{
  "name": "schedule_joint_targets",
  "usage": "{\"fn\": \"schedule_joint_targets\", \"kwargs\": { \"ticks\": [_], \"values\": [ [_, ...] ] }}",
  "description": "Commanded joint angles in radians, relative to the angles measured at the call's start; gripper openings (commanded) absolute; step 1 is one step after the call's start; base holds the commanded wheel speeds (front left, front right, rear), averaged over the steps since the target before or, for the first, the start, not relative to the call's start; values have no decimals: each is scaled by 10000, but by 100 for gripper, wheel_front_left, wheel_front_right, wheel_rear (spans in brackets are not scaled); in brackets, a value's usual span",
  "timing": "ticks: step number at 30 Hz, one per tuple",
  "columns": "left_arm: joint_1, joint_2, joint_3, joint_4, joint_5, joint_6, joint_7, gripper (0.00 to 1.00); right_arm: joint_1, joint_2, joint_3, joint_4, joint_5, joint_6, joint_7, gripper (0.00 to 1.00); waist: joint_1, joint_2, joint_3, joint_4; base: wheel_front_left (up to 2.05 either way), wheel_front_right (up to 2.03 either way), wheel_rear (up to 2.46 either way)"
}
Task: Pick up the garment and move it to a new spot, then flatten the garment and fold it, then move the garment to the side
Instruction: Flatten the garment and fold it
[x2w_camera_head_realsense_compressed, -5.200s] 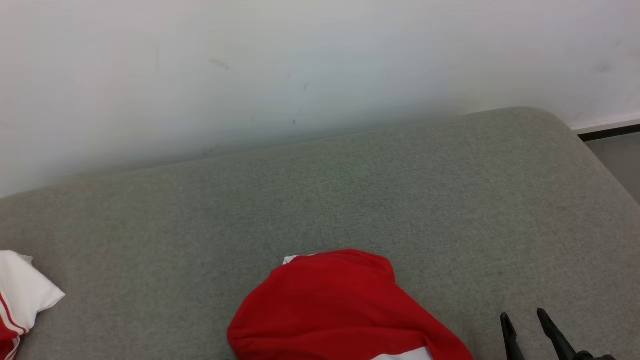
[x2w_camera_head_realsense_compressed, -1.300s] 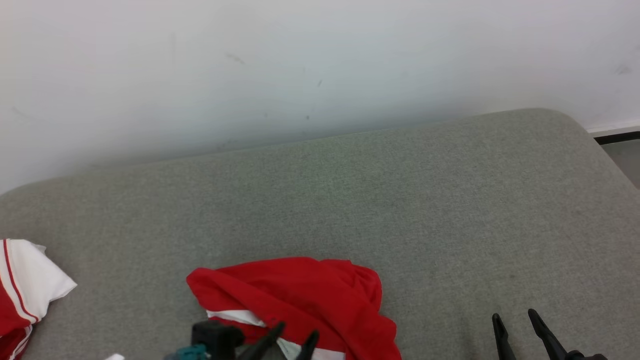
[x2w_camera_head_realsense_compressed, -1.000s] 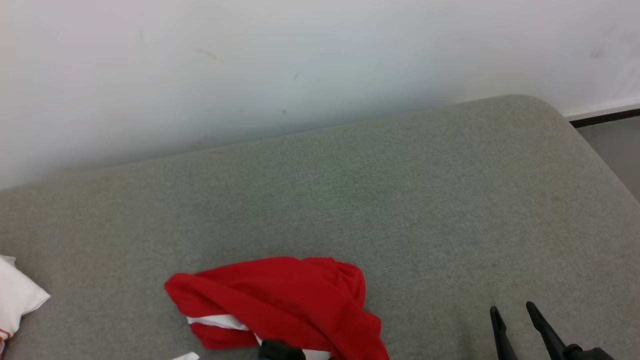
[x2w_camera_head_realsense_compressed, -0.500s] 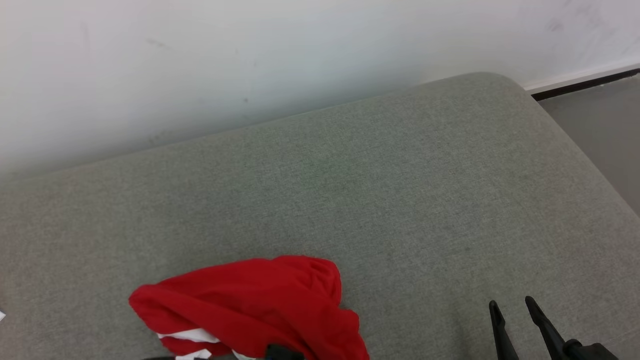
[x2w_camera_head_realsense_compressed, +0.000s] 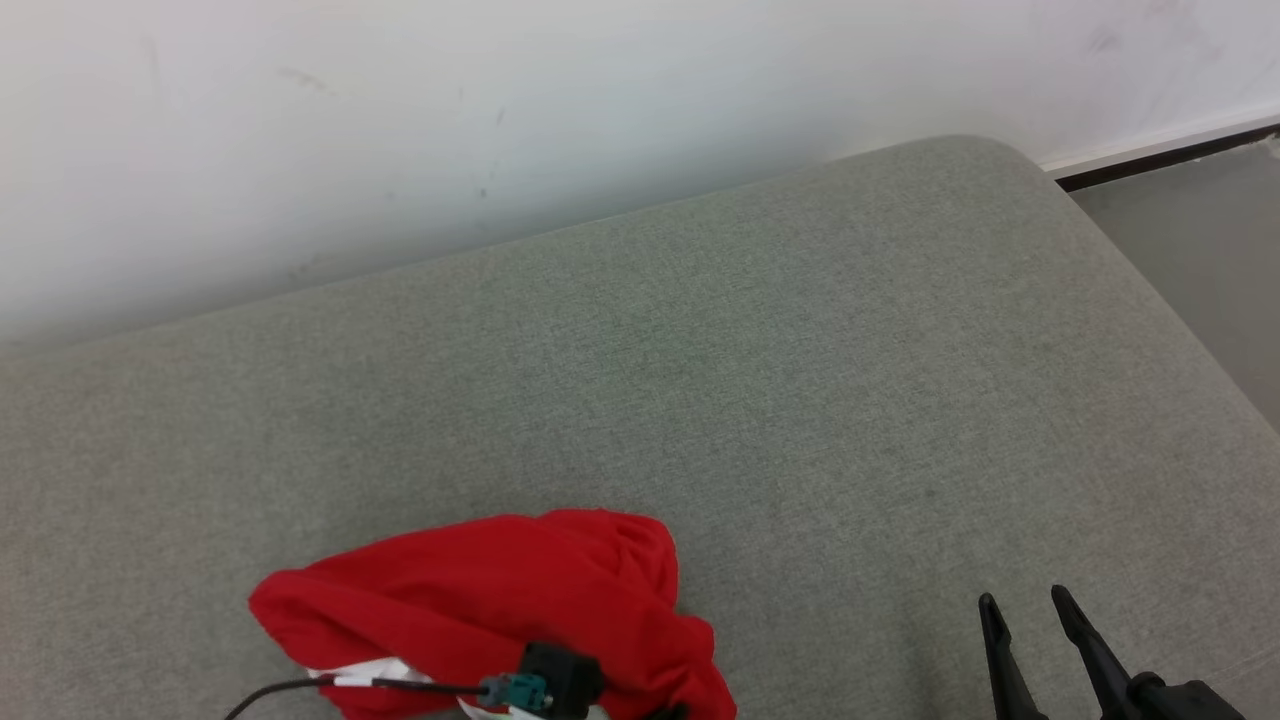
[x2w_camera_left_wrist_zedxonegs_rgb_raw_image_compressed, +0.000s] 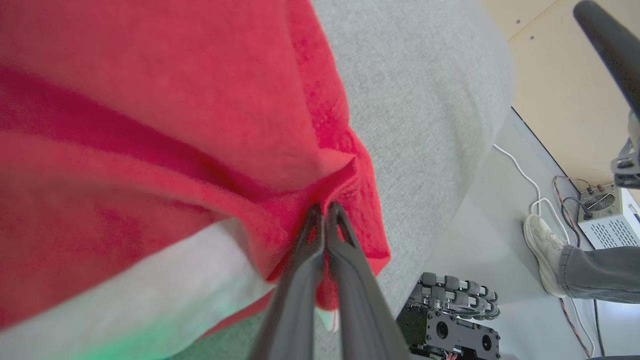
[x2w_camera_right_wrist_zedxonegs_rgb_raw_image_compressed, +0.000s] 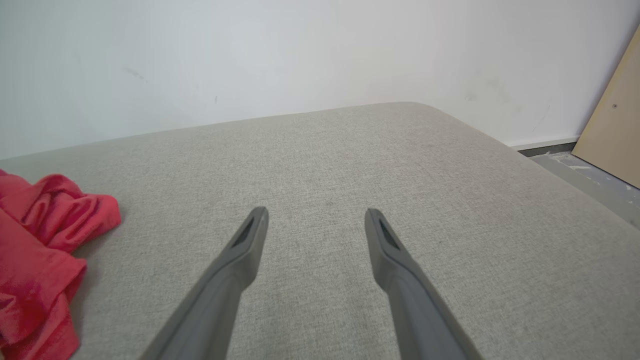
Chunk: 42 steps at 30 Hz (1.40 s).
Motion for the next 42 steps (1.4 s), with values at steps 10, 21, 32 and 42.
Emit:
{"fn": "schedule_joint_targets", "kwargs": {
  "ticks": [10, 21, 32, 42],
  "values": [
    [-1844, -510, -217, -766, -220, -447, 1309, 0, -463, 65, 168, -9, 60, -31, 11, 100, 0, -1, 430, -406, 0, 0, 0],
    [-3924, -1263, -364, 1607, 81, -539, 2168, 0, -858, 239, 310, 101, 248, -31, 10, 100, 0, -1, 1304, -1095, 0, 0, 0],
    [-4284, -1886, -588, 2733, -226, -596, 546, 100, -976, 274, 245, 179, 165, -31, 11, 100, 0, -1, 1212, -759, 0, 0, 0],
    [-4089, -1910, -1247, 1578, -741, -446, -907, 100, -634, 116, 112, 118, -63, -31, 10, 100, 0, -1, 398, -59, 0, 0, 0]
  ]
}}
